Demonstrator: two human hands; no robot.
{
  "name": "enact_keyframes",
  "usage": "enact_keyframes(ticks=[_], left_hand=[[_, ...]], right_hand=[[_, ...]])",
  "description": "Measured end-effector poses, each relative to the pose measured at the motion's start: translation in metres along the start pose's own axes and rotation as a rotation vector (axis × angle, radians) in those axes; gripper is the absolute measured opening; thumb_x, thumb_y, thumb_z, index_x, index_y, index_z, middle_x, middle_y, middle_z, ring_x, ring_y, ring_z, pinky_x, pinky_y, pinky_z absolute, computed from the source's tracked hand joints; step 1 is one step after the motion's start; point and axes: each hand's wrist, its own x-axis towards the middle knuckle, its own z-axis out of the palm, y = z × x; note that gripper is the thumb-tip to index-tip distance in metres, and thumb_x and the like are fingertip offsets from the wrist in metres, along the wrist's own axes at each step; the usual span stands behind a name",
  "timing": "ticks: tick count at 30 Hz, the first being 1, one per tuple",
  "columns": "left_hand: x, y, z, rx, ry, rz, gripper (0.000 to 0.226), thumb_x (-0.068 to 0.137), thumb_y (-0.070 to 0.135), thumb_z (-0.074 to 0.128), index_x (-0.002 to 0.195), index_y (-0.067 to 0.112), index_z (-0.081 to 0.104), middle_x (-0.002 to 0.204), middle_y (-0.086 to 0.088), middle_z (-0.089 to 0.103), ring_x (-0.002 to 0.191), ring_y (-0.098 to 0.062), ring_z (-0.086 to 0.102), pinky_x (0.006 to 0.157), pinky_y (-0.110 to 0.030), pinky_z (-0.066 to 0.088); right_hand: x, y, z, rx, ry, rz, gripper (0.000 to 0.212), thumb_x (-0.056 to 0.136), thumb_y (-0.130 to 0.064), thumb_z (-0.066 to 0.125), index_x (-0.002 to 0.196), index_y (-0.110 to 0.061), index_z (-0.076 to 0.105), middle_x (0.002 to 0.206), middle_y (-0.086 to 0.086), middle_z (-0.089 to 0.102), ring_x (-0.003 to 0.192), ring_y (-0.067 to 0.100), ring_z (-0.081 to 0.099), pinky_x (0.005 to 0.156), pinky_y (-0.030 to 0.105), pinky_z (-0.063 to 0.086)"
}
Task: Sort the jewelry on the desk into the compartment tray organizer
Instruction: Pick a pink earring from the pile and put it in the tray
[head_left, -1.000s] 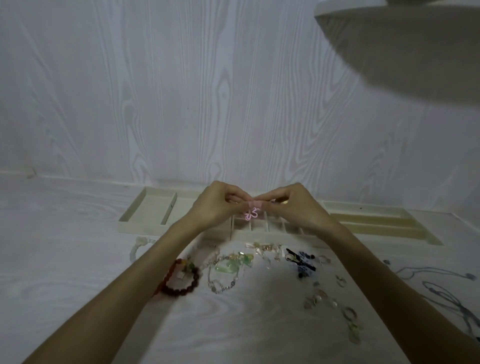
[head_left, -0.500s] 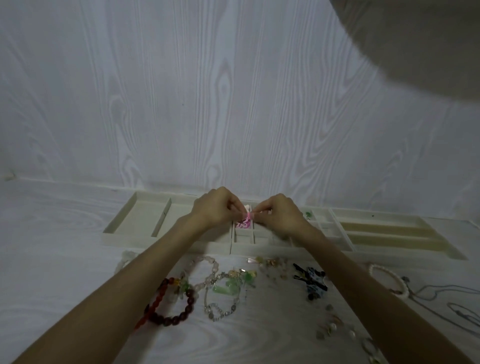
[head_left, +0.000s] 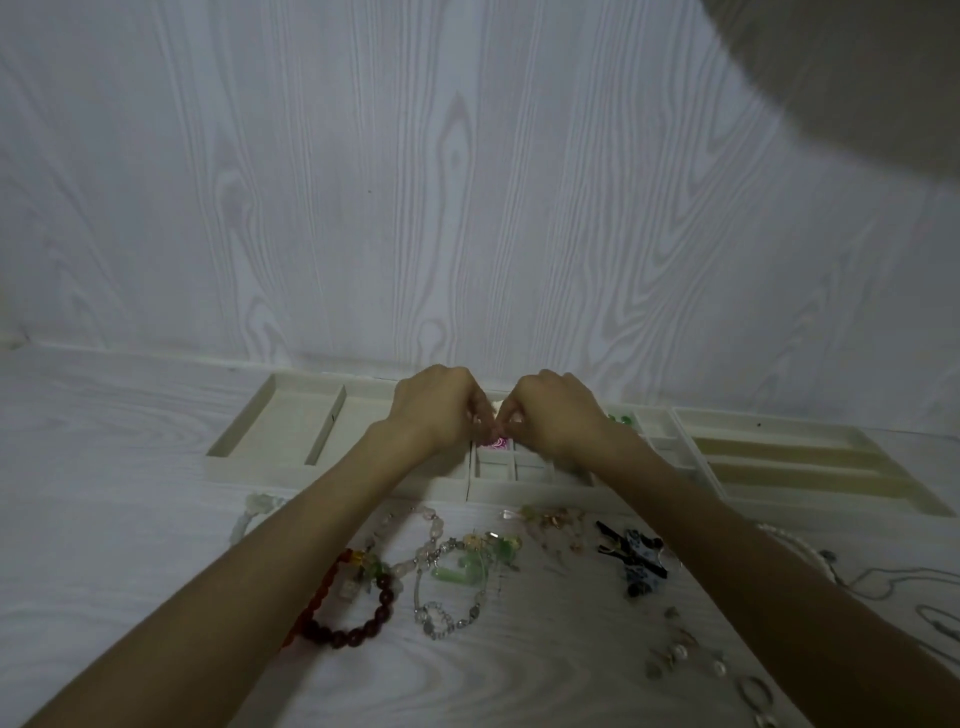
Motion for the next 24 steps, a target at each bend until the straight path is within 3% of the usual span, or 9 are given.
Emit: enact_keyframes(ticks=[4,8,11,14,20,24], left_hand=[[-0.001,-0.007,-0.009,-0.098,-0.088,0.016,0.016,0.084,0.030,0.067,0.098,0.031,0.075,0.104,0.005,0.071,0.101,-0.015,0.061,0.080,-0.031,0.050],[-0.007,-0.011,-0.020,-0.056,-0.132,0.096,0.038,0.090,0.009,0.047,0.104,0.033,0.072,0.123,0.003,0.061,0.119,-0.021,0.044,0.096,-0.037,0.041],[-0.011,-0.010,-0.021,0.087,-0.168,0.154,0.037,0.095,0.020,0.040,0.109,0.038,0.069,0.139,0.006,0.046,0.128,-0.020,0.031,0.099,-0.037,0.030],[-0.010,-0.005,-0.014,0.163,-0.184,0.169,0.035,0.096,0.029,0.039,0.112,0.035,0.069,0.142,0.007,0.042,0.130,-0.019,0.028,0.101,-0.036,0.027],[-0.007,0.000,0.002,0.151,-0.207,0.162,0.030,0.096,0.032,0.044,0.112,0.029,0.069,0.141,0.009,0.043,0.127,-0.018,0.029,0.096,-0.033,0.026],[-0.007,0.002,0.002,0.158,-0.211,0.162,0.029,0.095,0.032,0.046,0.116,0.034,0.067,0.140,0.009,0.043,0.126,-0.019,0.029,0.096,-0.033,0.026]], right_hand=[[0.002,-0.007,-0.004,0.008,0.023,0.020,0.012,0.085,-0.026,0.066,0.092,-0.027,0.076,0.094,-0.004,0.072,0.089,0.015,0.063,0.073,0.025,0.040],[-0.005,0.008,-0.024,0.158,-0.013,0.002,0.017,0.089,-0.021,0.061,0.096,-0.029,0.073,0.106,-0.003,0.069,0.095,0.016,0.061,0.084,0.030,0.044],[-0.010,0.015,-0.033,-0.047,-0.077,-0.117,0.037,0.093,-0.011,0.048,0.109,-0.039,0.066,0.118,-0.002,0.057,0.110,0.020,0.045,0.090,0.034,0.033],[-0.016,0.014,-0.027,-0.220,-0.125,-0.189,0.048,0.093,-0.007,0.043,0.123,-0.042,0.057,0.128,-0.002,0.048,0.117,0.020,0.038,0.091,0.033,0.029],[-0.017,0.011,-0.015,-0.325,-0.088,-0.206,0.040,0.093,-0.011,0.043,0.127,-0.026,0.056,0.131,-0.001,0.046,0.117,0.021,0.038,0.092,0.033,0.030],[-0.015,0.010,-0.016,-0.312,-0.099,-0.193,0.042,0.091,-0.010,0.043,0.126,-0.027,0.057,0.131,-0.002,0.047,0.116,0.020,0.038,0.091,0.033,0.029]])
